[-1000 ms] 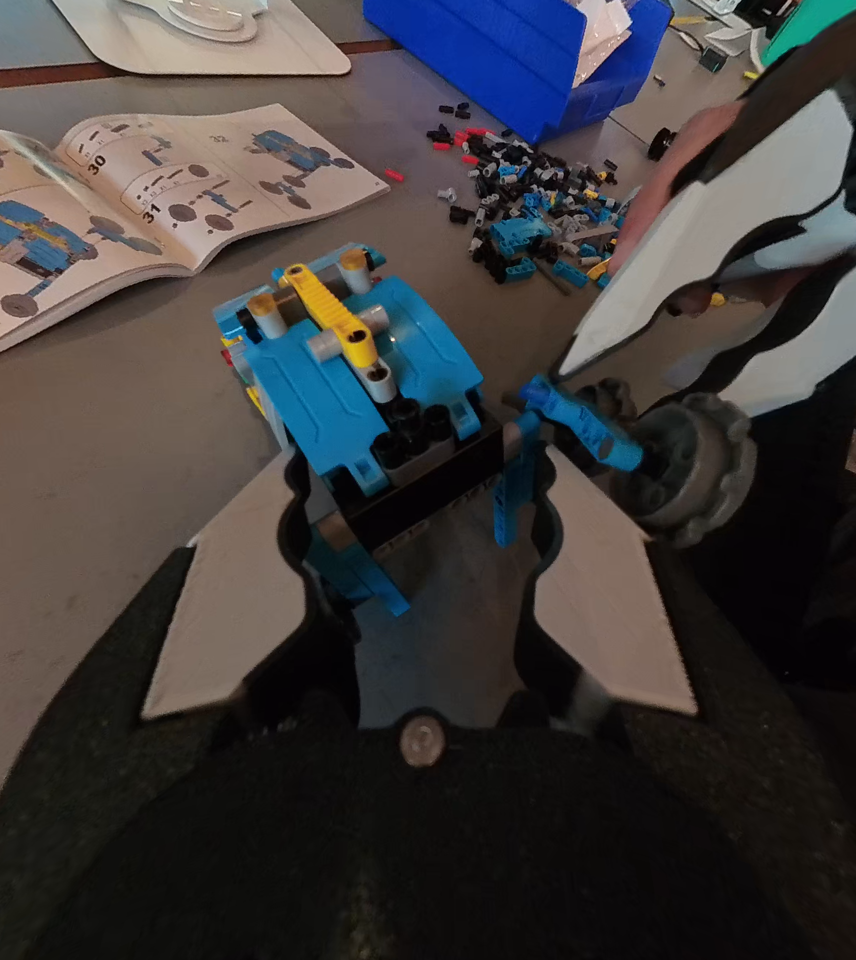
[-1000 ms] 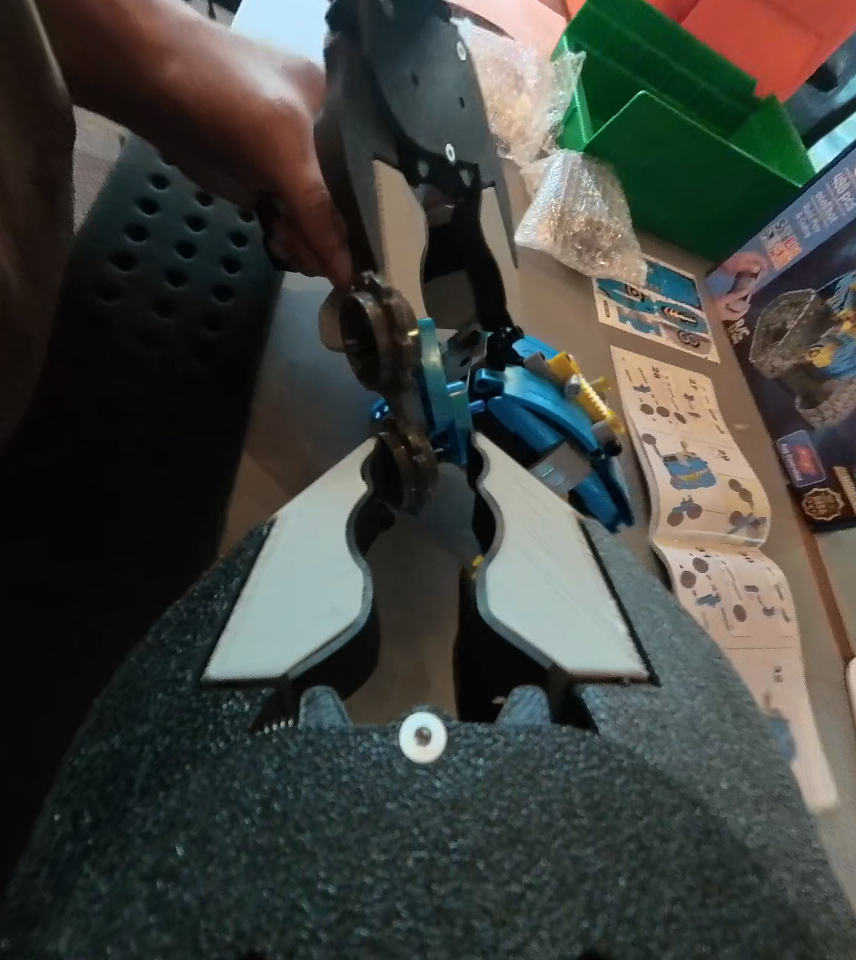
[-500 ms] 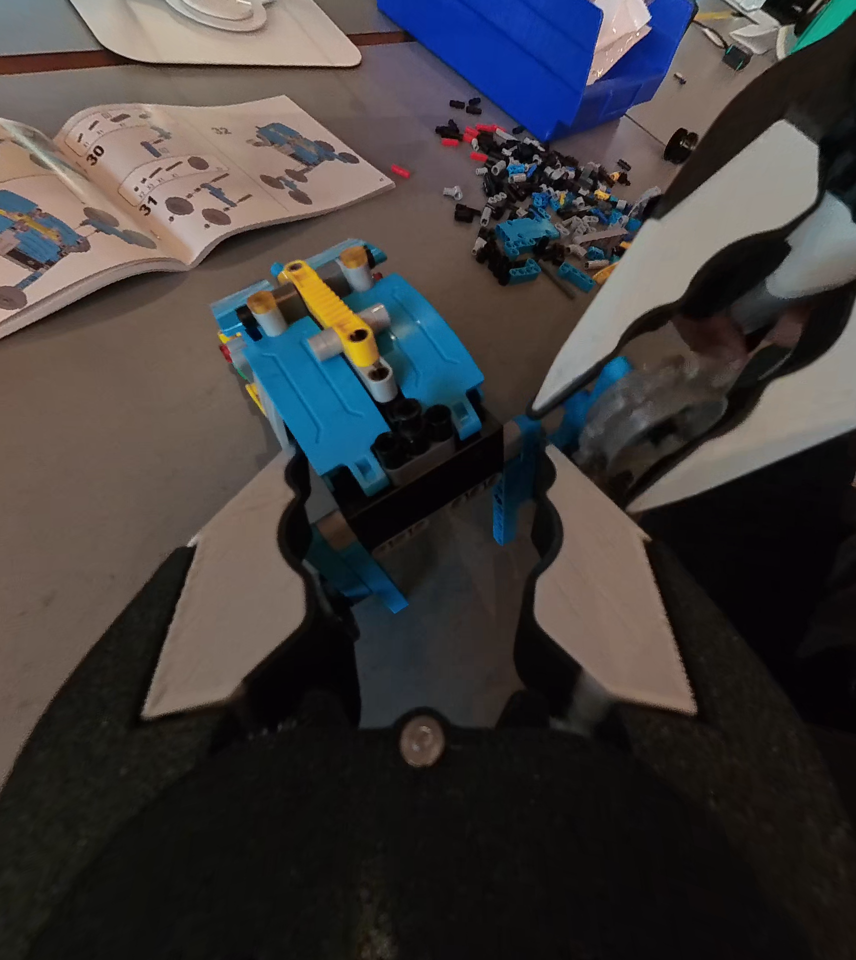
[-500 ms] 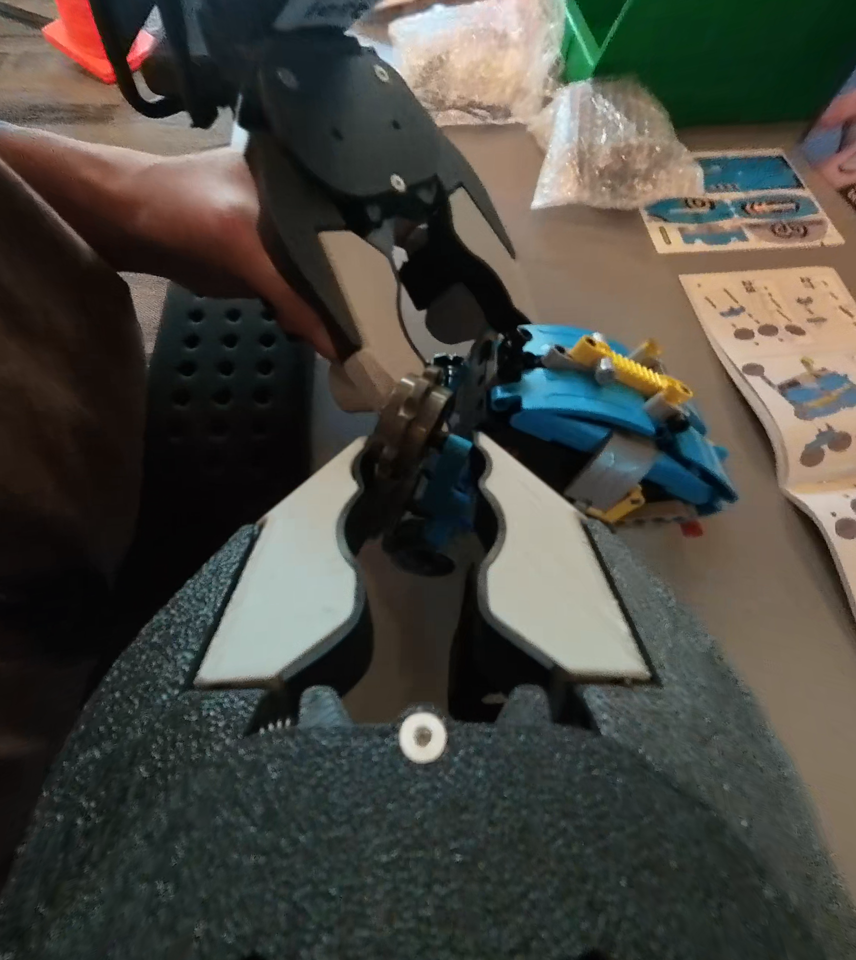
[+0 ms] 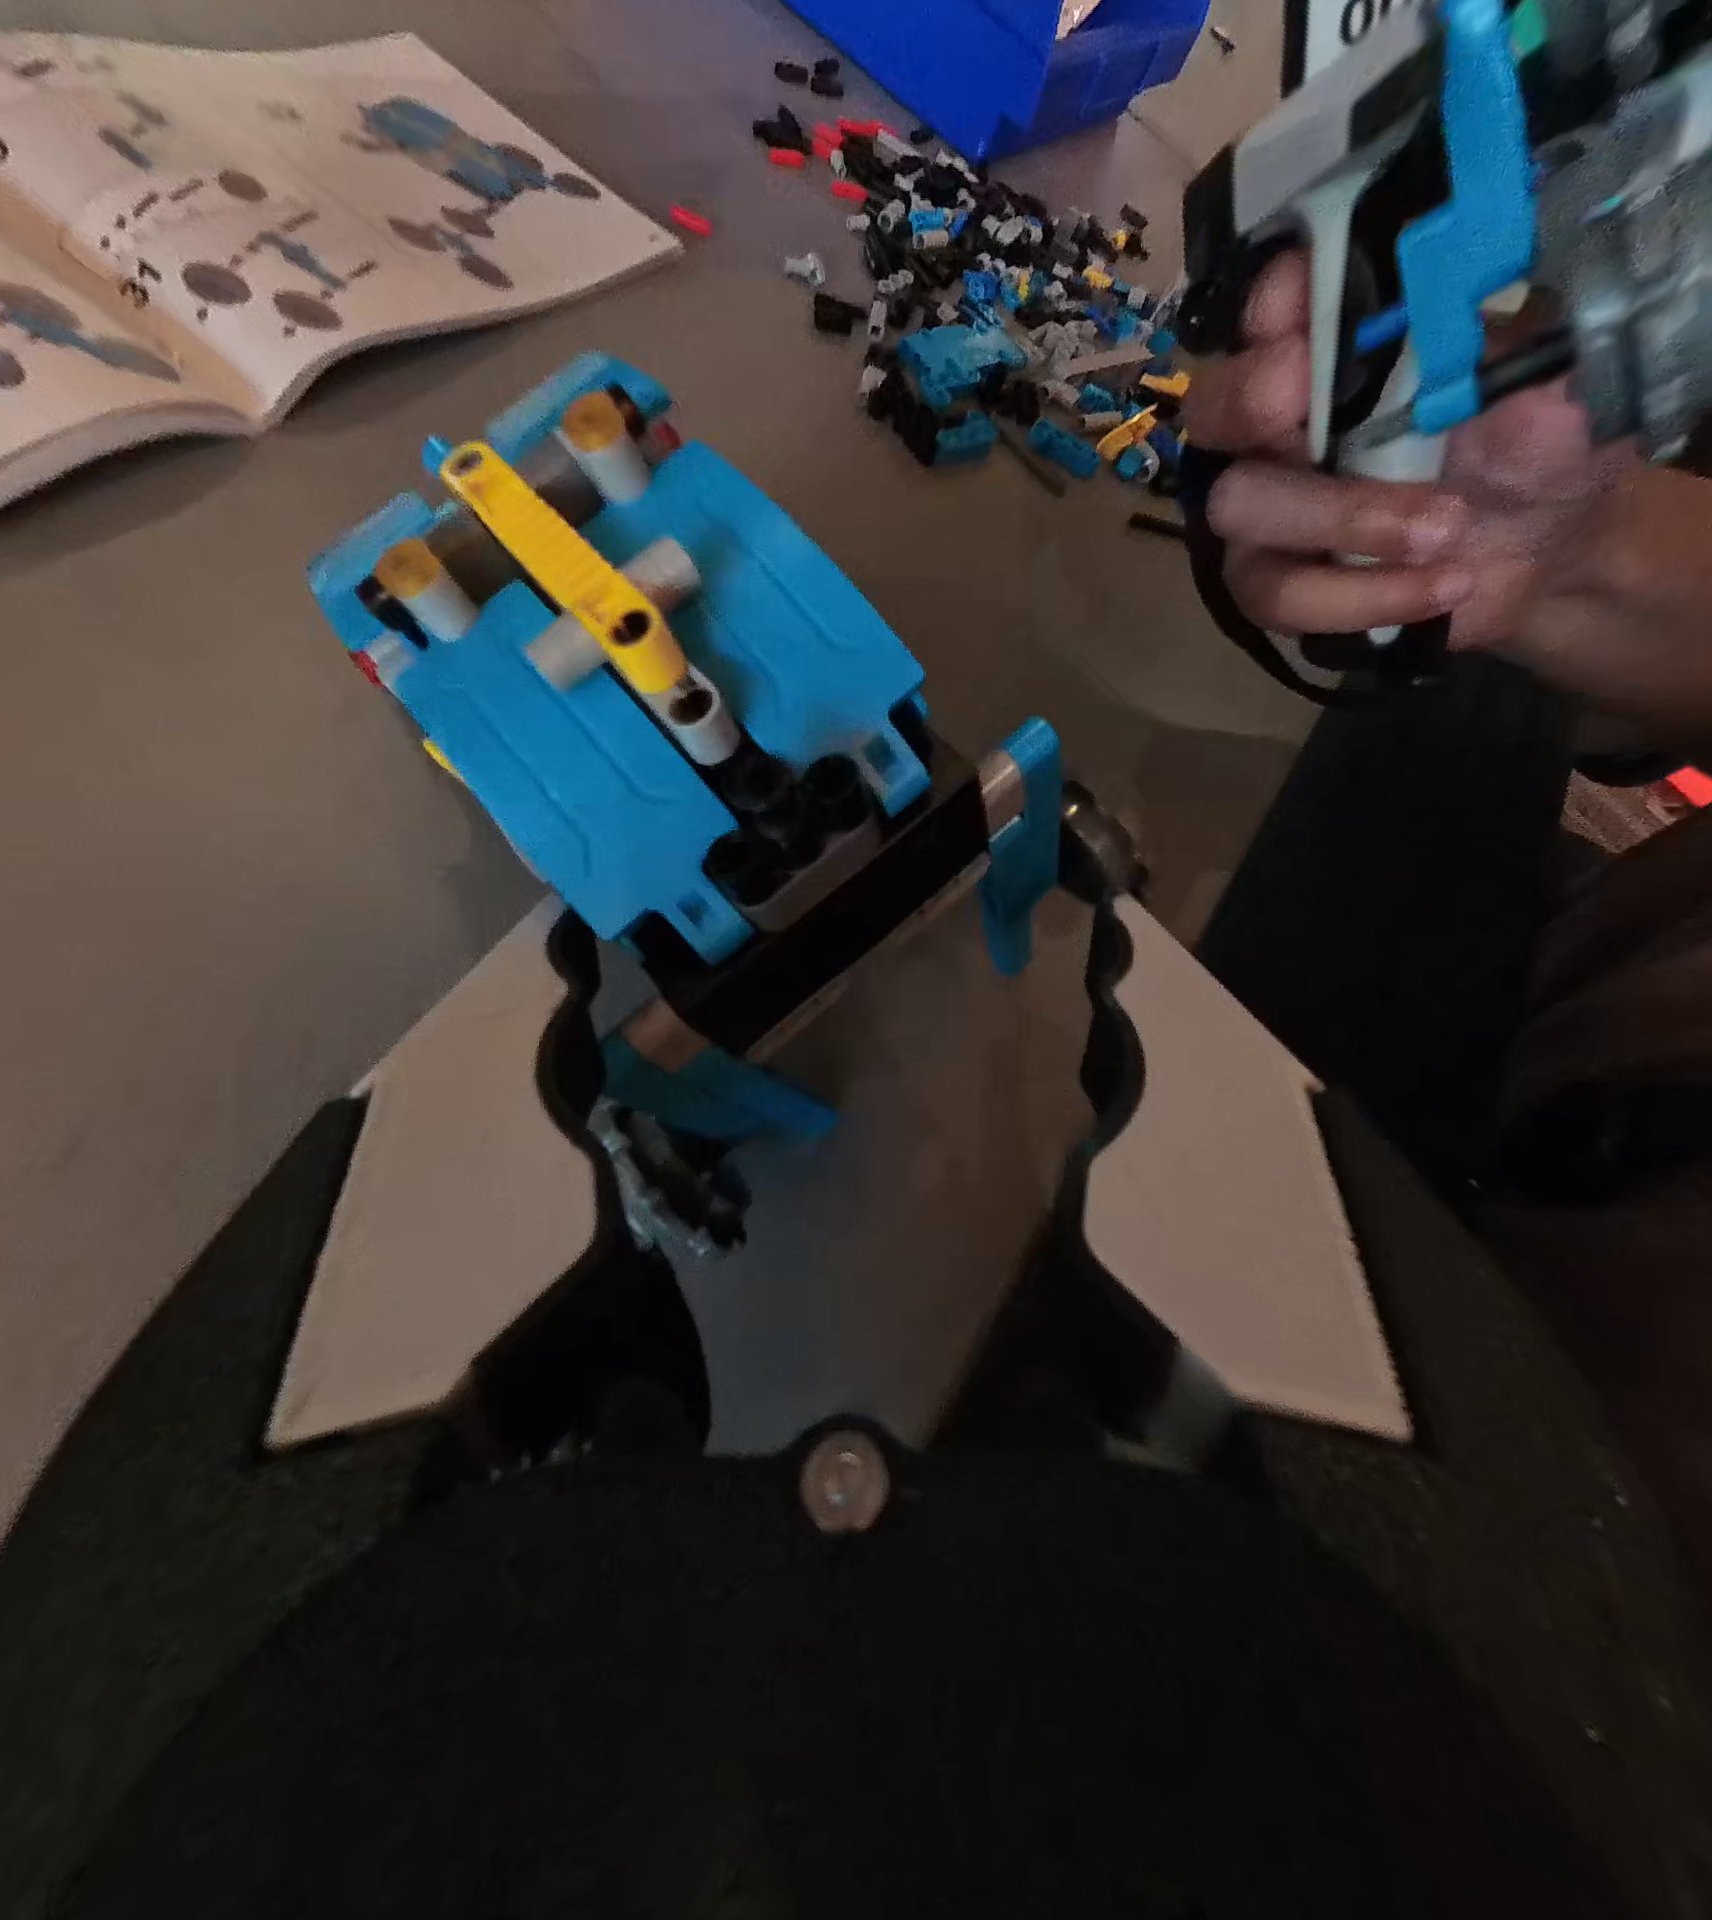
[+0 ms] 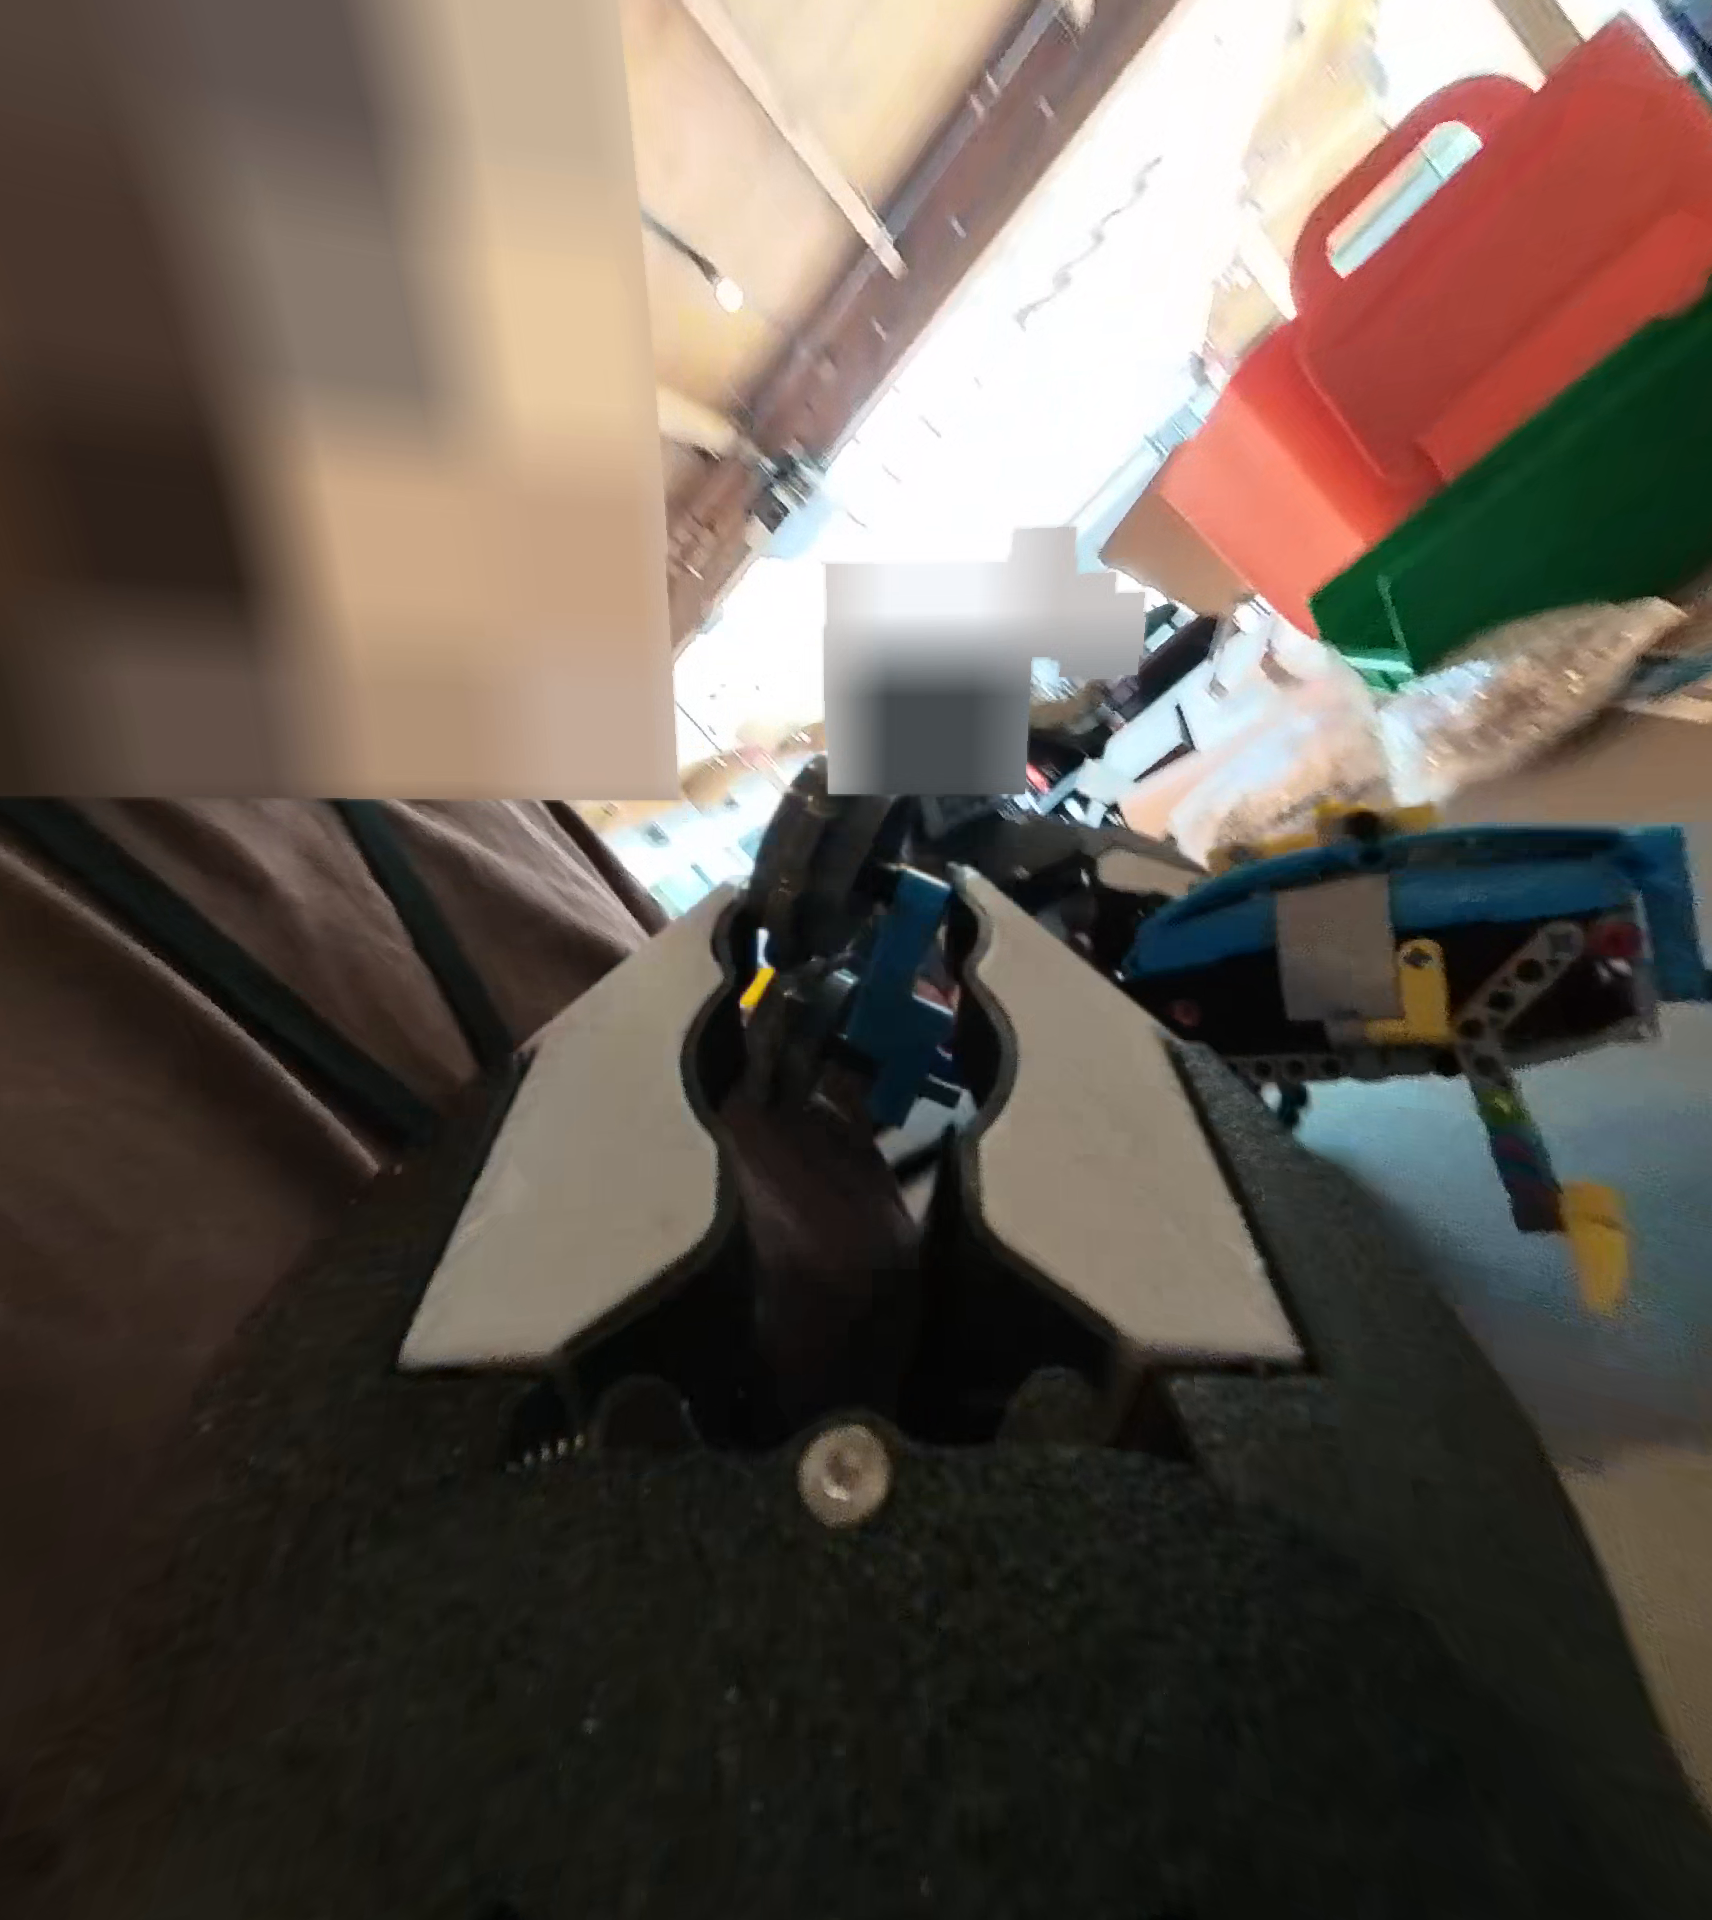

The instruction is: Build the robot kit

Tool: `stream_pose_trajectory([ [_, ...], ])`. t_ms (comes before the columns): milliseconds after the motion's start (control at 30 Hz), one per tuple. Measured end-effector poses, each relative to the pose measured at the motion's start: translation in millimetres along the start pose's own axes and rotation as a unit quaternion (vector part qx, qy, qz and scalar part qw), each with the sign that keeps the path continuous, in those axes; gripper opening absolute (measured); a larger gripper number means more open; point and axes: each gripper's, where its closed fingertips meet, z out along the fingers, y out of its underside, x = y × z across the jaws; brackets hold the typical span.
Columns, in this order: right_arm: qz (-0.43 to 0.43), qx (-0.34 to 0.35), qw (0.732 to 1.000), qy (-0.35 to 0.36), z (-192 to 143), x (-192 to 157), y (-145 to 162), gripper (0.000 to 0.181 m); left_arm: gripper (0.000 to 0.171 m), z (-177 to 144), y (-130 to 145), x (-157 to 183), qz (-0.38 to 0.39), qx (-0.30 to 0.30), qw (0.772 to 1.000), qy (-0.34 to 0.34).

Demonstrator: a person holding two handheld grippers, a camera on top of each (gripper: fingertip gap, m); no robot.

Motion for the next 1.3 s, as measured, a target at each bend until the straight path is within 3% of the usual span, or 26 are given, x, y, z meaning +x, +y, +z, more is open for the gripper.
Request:
stream_pose_trajectory([
  [200,0.001,0.004,0.999,-0.045,36,4,8,0.035,0.087,-13,13,4,-0.027,0.022,0.999,0.015],
  [467,0.059,0.009,0.998,-0.036,56,18,-2,0.034,0.087,-36,37,-9,-0.062,-0.028,0.998,-0.008],
  [533,0.062,0.012,0.998,-0.029,59,18,-3,0.035,0.082,-51,30,-8,-0.074,0.006,0.997,-0.007],
  [600,0.055,0.008,0.998,-0.039,66,10,-1,0.035,0.074,-64,5,10,-0.093,0.075,0.992,0.045],
  [667,0.043,0.000,0.995,-0.085,79,-11,5,0.035,0.062,-81,-35,46,-0.137,0.179,0.958,0.174],
  [733,0.041,-0.004,0.989,-0.142,92,-33,8,0.035,0.062,-102,-66,76,-0.205,0.250,0.883,0.340],
  [800,0.034,-0.005,0.984,-0.172,103,-46,11,0.035,0.062,-115,-74,92,-0.257,0.253,0.804,0.473],
  [867,0.011,-0.002,0.982,-0.188,111,-56,15,0.034,0.061,-119,-71,103,-0.279,0.241,0.759,0.537],
  [933,-0.008,0.005,0.978,-0.207,117,-69,19,0.034,0.058,-112,-62,109,-0.296,0.221,0.749,0.550],
  [1000,-0.025,0.004,0.978,-0.209,122,-77,25,0.035,0.053,-116,-58,113,-0.315,0.225,0.721,0.575],
  [1067,-0.040,0.006,0.977,-0.208,125,-85,30,0.035,0.034,-122,-53,123,-0.308,0.221,0.708,0.595],
  [1200,-0.079,-0.006,0.978,-0.193,126,-102,44,0.035,0.031,-122,-43,142,-0.297,0.210,0.719,0.593],
  [1300,-0.105,-0.031,0.978,-0.175,127,-113,59,0.035,0.035,-107,-32,145,-0.297,0.196,0.753,0.553],
])
